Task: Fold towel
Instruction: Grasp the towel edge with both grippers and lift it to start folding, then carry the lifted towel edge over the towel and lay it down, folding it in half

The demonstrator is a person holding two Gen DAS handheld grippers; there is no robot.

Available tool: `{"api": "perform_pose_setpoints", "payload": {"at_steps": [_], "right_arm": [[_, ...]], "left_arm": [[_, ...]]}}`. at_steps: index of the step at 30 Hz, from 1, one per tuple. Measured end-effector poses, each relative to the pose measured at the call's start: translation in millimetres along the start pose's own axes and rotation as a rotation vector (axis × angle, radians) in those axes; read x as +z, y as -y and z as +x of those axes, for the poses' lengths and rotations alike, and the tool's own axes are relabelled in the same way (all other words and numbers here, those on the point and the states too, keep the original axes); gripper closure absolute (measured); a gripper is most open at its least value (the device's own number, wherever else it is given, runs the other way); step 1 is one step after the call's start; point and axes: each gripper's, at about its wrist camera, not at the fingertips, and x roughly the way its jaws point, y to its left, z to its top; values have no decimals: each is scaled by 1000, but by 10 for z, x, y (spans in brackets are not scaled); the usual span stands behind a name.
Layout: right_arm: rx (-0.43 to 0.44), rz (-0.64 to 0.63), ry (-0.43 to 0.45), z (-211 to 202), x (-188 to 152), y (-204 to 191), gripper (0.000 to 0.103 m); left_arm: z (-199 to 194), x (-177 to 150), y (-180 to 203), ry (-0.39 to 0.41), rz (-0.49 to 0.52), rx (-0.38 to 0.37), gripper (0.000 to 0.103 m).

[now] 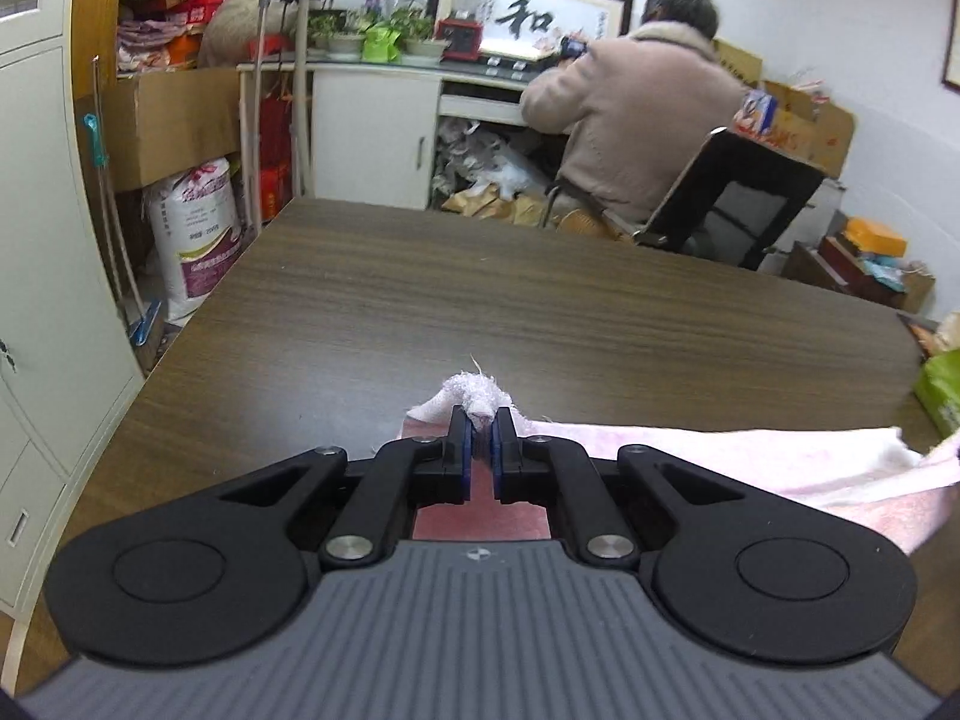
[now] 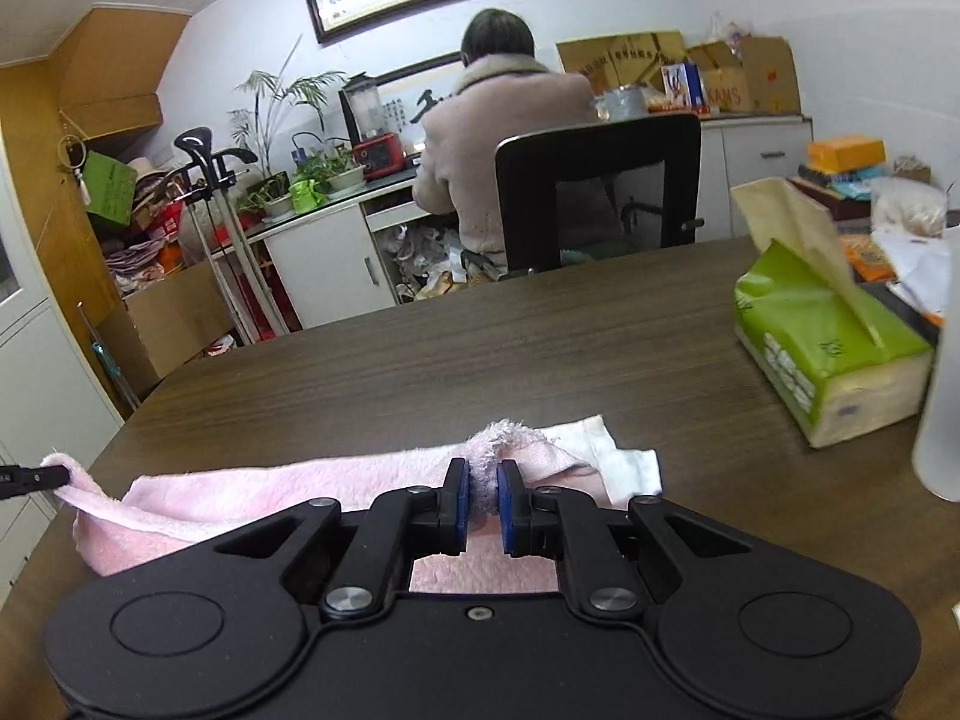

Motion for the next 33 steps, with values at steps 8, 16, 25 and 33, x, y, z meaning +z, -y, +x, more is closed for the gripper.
{"api": "perform_pose_setpoints", "payload": {"at_steps": [8, 16, 25, 33], "right_arm": [[18, 74, -68, 477, 90, 118, 93], [15, 177, -39, 723, 76, 254, 22], [-46, -79, 46, 513, -18, -42, 21], [104, -193, -26, 501, -108, -169, 21]], "left_arm": [[490, 50, -114, -93, -79, 3, 97], [625, 72, -142, -55, -118, 112, 19], [279, -210, 250, 44, 209, 150, 8], [215, -456, 446, -20, 380, 128, 8]]}}
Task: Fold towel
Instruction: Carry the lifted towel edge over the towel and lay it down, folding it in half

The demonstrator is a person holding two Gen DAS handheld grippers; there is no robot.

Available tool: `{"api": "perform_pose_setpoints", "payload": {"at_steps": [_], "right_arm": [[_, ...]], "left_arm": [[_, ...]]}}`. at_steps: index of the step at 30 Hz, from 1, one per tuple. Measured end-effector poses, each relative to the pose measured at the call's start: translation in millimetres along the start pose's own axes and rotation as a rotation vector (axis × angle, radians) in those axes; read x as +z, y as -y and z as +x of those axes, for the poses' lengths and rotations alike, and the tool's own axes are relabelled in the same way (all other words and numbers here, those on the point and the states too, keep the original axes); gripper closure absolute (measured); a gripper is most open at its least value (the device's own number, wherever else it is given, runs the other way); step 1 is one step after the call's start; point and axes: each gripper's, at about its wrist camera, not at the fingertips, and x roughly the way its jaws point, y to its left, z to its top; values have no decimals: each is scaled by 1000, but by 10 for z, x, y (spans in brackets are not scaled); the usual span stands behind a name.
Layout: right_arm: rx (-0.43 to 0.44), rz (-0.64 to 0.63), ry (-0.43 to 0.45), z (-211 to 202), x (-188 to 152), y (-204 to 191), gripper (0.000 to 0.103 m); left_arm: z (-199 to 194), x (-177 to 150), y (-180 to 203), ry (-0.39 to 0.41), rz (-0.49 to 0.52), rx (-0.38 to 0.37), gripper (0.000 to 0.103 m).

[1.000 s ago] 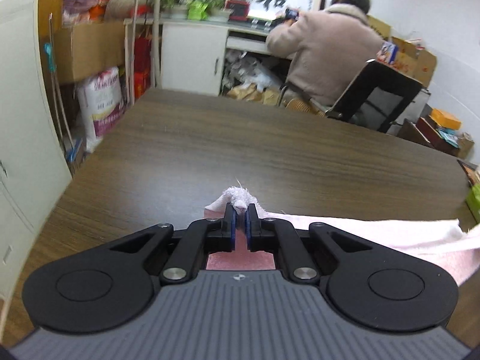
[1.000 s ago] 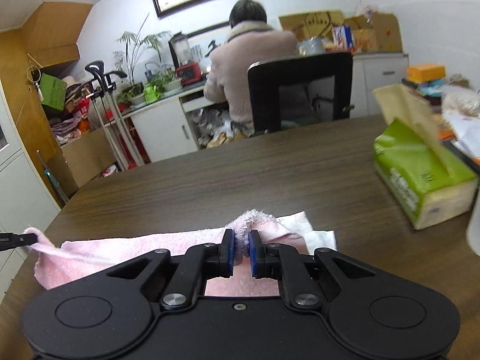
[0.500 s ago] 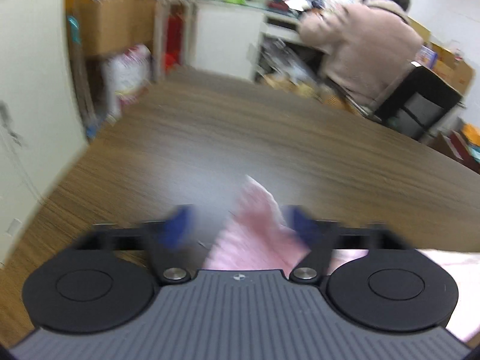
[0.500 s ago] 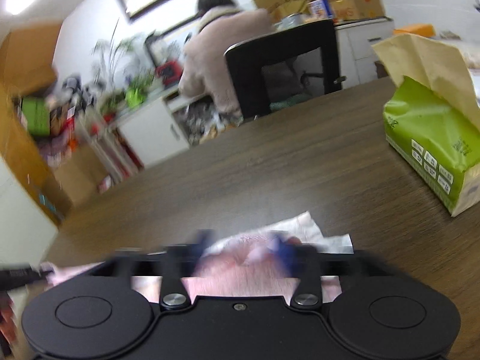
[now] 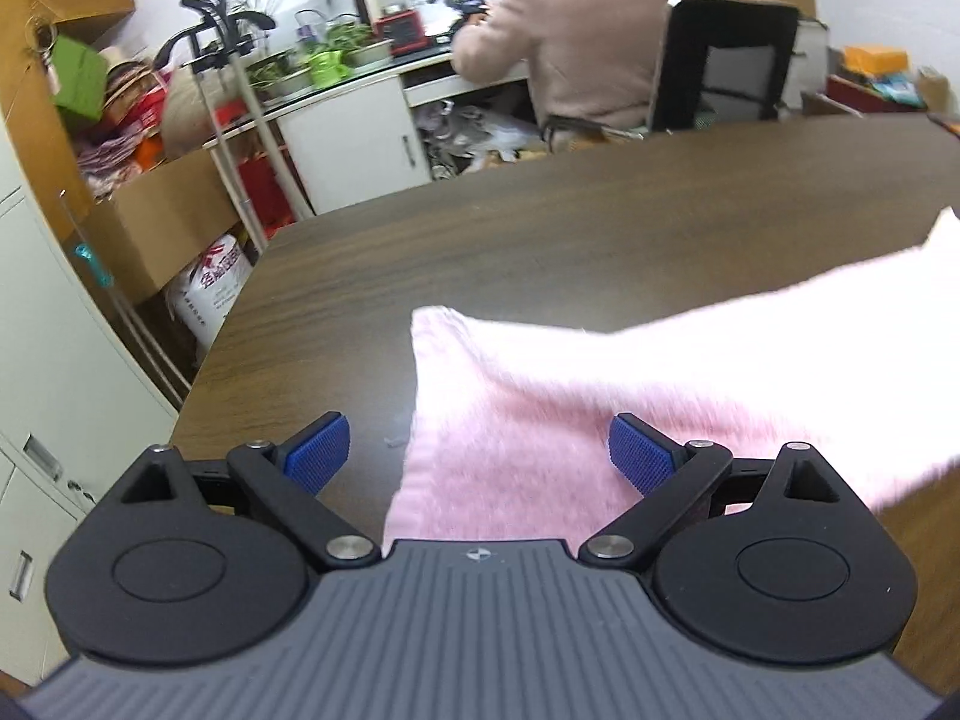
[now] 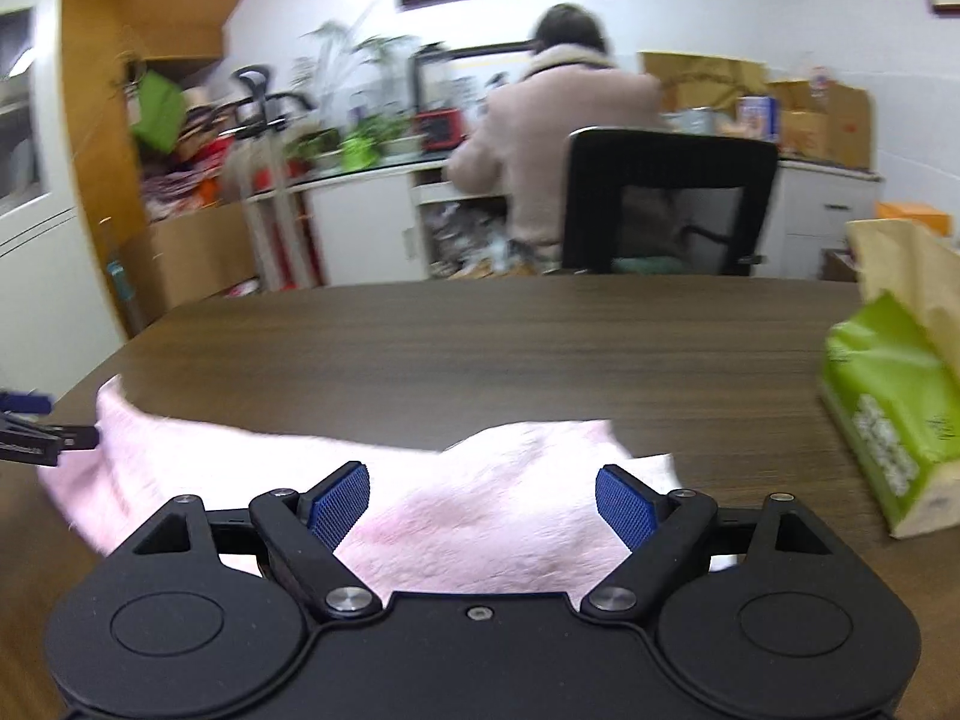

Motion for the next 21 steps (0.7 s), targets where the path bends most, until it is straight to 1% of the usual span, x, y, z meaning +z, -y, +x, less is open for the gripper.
{"api": "perform_pose_setpoints", "payload": {"at_steps": [4, 7, 8, 9, 10, 12, 15, 17, 19, 21], "right_arm": [[103, -5, -31, 126, 61, -157, 21], [126, -39, -64, 280, 92, -263, 21], [120, -36, -77, 338, 95, -262, 21], [86, -17, -98, 403, 87, -215, 23], [50, 3, -120, 469, 77, -165, 30], [-36, 19, -94, 455, 49, -61, 31], [-81, 30, -85, 396, 37, 57, 32], [-148, 7, -99, 374, 53, 15, 32], [-174, -7, -92, 356, 24, -4, 29], [-166, 11, -66, 276, -7, -26, 28]], "left_arm": [[46, -40, 41, -21, -31, -15, 8], [83, -69, 24, -36, -36, -19, 7], [102, -74, -7, -43, -45, -20, 6], [111, -83, -37, -50, -55, -21, 5], [99, -104, -58, -56, -66, -21, 5], [58, -160, -73, -60, -84, -23, 5], [-26, -278, -137, -65, -132, -35, 5], [-64, -342, -176, -63, -152, -36, 5], [-124, -347, -198, -56, -160, -21, 7], [-233, -305, -208, -15, -172, -14, 7]]}}
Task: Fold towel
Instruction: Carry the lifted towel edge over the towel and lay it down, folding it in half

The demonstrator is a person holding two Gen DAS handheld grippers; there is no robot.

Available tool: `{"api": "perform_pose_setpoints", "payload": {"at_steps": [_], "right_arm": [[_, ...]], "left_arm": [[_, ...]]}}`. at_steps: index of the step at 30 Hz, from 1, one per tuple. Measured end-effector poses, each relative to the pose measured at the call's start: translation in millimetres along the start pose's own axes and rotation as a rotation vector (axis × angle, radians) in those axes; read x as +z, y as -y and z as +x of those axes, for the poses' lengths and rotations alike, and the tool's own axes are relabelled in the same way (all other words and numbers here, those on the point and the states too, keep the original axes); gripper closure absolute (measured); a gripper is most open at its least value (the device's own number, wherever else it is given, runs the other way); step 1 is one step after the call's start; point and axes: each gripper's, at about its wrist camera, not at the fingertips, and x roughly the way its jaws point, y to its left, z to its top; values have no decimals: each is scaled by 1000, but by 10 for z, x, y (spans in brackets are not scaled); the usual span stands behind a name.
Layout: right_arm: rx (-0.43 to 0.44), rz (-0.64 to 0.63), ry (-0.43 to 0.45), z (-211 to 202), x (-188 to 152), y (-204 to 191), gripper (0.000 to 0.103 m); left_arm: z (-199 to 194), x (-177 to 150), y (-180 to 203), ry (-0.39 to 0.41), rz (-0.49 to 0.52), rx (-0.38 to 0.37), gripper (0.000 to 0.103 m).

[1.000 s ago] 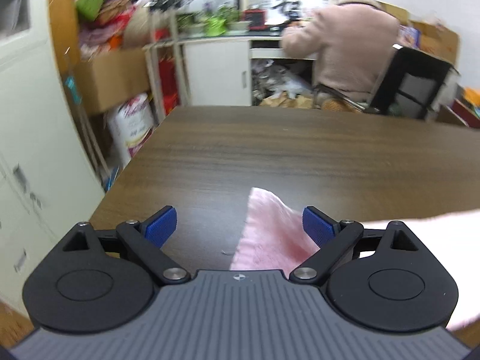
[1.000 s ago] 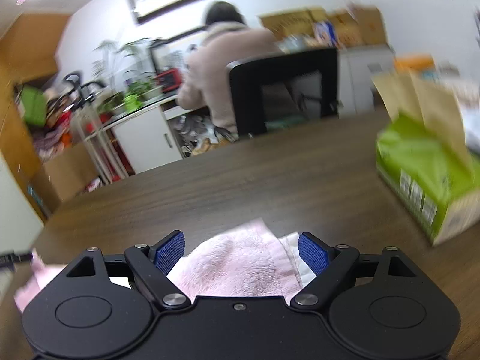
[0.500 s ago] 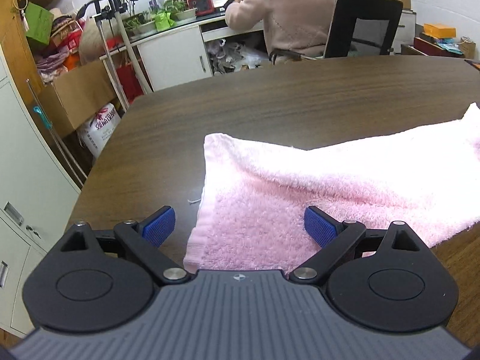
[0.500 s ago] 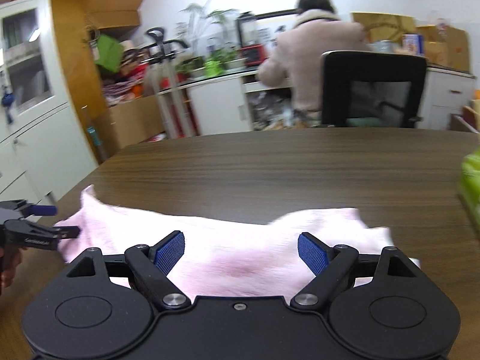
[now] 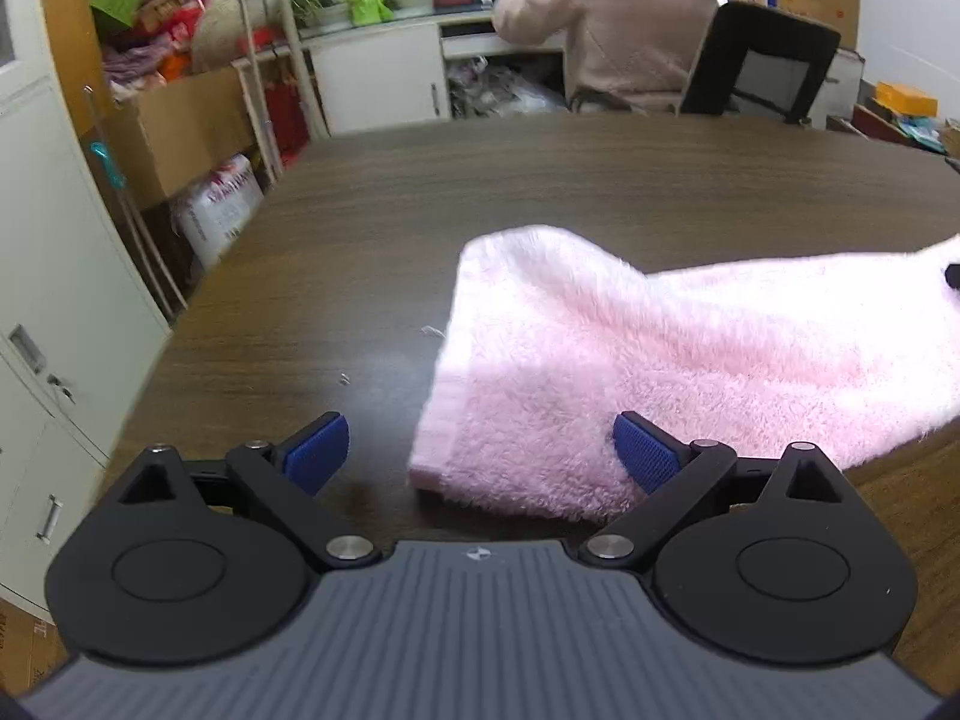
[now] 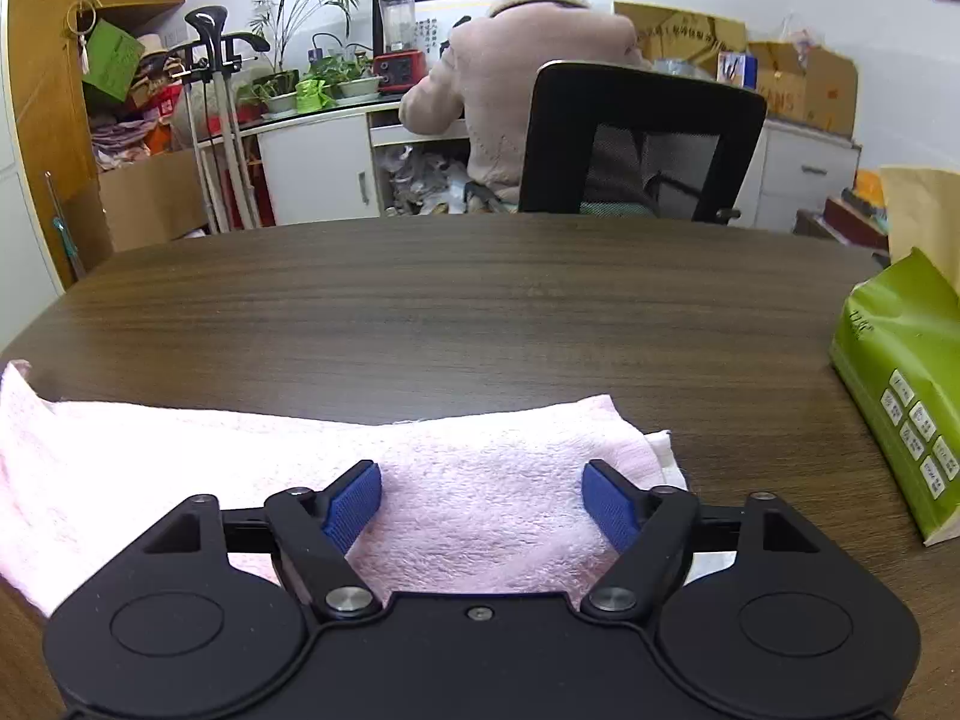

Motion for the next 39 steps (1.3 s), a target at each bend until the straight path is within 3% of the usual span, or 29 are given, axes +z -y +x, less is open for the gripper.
{"api": "perform_pose_setpoints", "payload": {"at_steps": [5, 8, 14, 20, 29, 35, 39], "right_arm": [[45, -23, 75, -129, -37, -115, 20], [45, -110, 59, -79, -5, -291, 22], [-15, -248, 16, 72, 16, -616, 22], [-29, -91, -19, 153, -37, -344, 13], [-80, -55, -26, 176, -30, -229, 11], [-36, -37, 42, -36, -57, -213, 12], [13, -7, 80, -267, -147, -189, 11]], "left_arm": [[-7, 227, 204, 68, 31, -54, 4], [230, 293, 346, 26, 101, -41, 5], [335, 141, 262, -37, 102, -24, 3], [114, -78, 33, -41, 54, 12, 3], [-175, -239, -67, -47, 3, 23, 5], [-348, 43, 98, 89, -45, -27, 3], [-49, 225, 397, 75, 2, -59, 2]]}}
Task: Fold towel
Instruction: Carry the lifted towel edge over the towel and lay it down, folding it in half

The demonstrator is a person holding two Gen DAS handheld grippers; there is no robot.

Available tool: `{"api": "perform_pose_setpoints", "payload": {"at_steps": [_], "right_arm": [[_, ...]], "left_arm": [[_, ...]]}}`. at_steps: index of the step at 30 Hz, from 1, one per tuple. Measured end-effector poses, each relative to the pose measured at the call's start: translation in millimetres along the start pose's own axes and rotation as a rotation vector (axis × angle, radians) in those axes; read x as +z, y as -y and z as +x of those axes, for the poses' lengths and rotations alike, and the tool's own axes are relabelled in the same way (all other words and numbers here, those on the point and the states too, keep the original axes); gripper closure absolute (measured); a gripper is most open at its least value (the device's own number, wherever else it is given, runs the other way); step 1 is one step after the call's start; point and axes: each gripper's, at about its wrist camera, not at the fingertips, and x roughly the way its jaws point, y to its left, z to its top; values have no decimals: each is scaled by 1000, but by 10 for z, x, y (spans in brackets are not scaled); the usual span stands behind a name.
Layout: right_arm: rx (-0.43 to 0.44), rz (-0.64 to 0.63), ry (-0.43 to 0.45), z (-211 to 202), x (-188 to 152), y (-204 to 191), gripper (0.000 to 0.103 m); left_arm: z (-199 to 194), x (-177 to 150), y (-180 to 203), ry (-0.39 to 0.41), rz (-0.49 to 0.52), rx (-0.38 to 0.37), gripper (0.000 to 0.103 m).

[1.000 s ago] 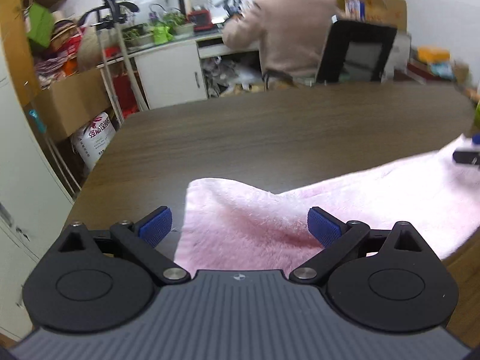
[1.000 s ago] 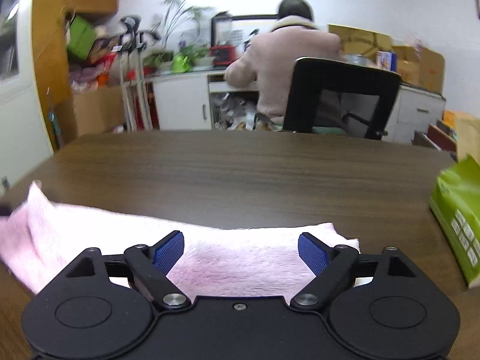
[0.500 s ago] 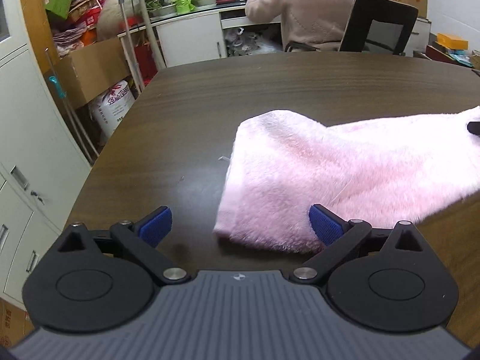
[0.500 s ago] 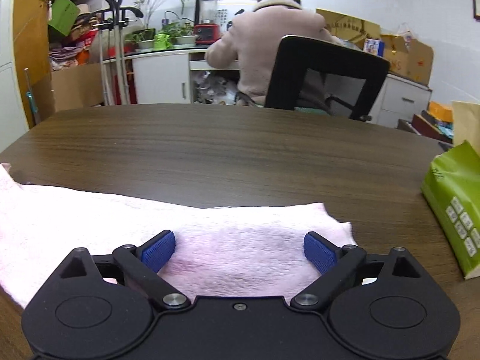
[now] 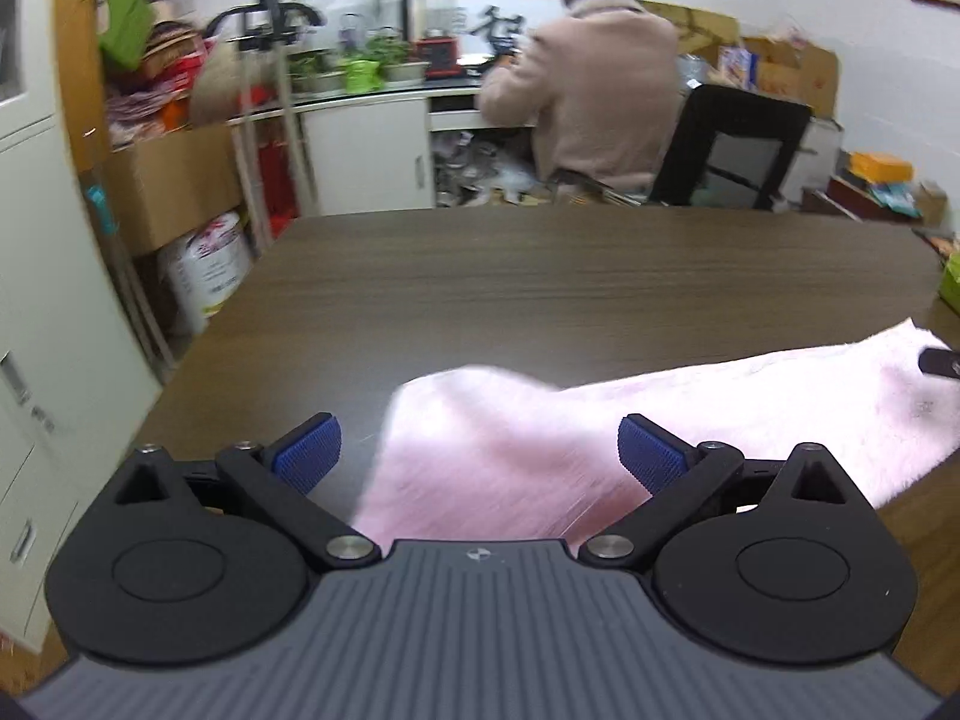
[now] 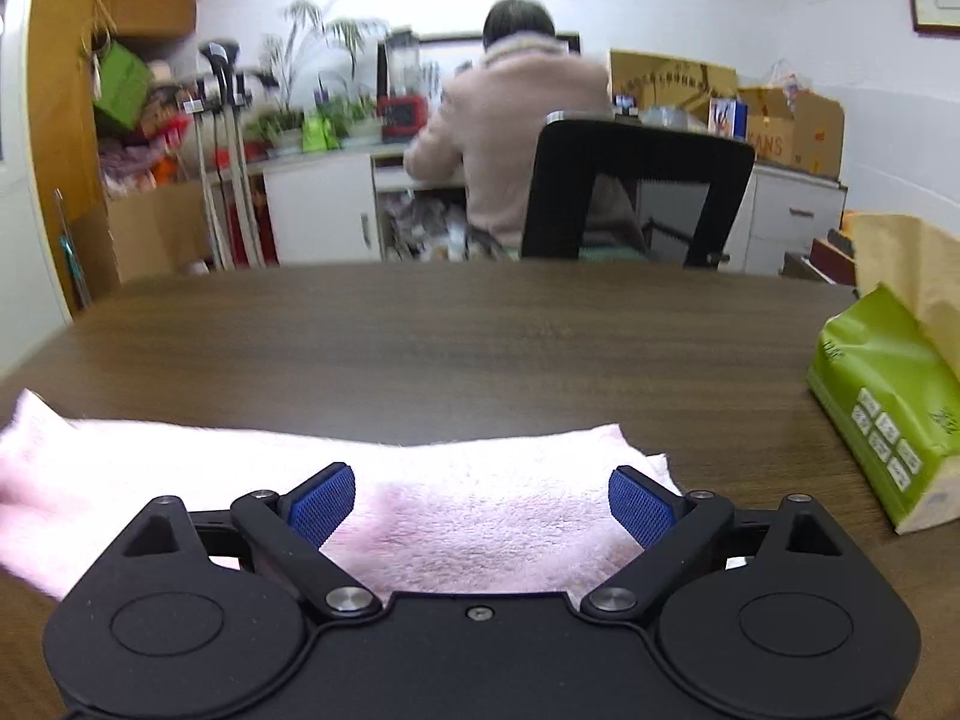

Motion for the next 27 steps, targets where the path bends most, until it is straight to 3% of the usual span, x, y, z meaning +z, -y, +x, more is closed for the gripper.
{"api": "perform_pose_setpoints", "payload": {"at_steps": [2, 5, 10, 14, 21, 24, 27], "right_arm": [[35, -6, -22, -20, -52, -21, 11], [18, -53, -97, 66, -134, -46, 12], [-41, -42, -120, 1, -170, 82, 11], [-64, -30, -117, -69, -225, 92, 8], [-22, -46, -42, -246, -155, 98, 8], [-20, -64, -21, -261, -112, 87, 8], [-25, -63, -39, -153, -66, 53, 8]], "left_arm": [[211, 14, 111, -40, 22, 10, 3], [412, -30, 160, -89, 52, 73, 0], [495, -49, -135, -107, -60, 116, 0], [414, -90, -122, -96, -49, 124, 1], [-179, -234, 7, 8, -19, 28, 0], [-210, -353, 85, -10, 5, 27, 0], [-90, -426, 102, -77, 18, 52, 0]]}}
